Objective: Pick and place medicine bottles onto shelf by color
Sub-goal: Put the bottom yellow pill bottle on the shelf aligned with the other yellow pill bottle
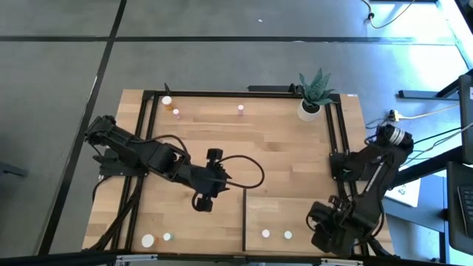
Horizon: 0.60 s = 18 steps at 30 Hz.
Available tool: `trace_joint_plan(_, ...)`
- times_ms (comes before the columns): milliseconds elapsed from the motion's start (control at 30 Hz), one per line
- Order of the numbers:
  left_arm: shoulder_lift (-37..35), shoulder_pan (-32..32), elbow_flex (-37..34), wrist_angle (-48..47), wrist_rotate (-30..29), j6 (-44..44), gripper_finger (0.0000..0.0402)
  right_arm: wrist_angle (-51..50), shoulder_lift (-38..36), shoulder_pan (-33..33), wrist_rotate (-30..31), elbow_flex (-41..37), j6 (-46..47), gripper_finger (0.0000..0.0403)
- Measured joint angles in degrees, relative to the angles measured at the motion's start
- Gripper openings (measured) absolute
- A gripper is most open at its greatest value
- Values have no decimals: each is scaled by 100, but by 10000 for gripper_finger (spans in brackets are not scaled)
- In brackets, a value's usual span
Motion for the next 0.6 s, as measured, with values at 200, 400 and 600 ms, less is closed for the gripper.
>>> trace_joint_plan(200,-2,0,0,2,-2,1,144,31,304,-4,4,-2,-34,122)
trace_joint_plan(400,-4,0,0,2,-2,2,144,34,423,-2,0,-2,-44,122)
trace_joint_plan(600,-7,0,0,4,-2,2,144,34,429,-4,2,-1,-53,122)
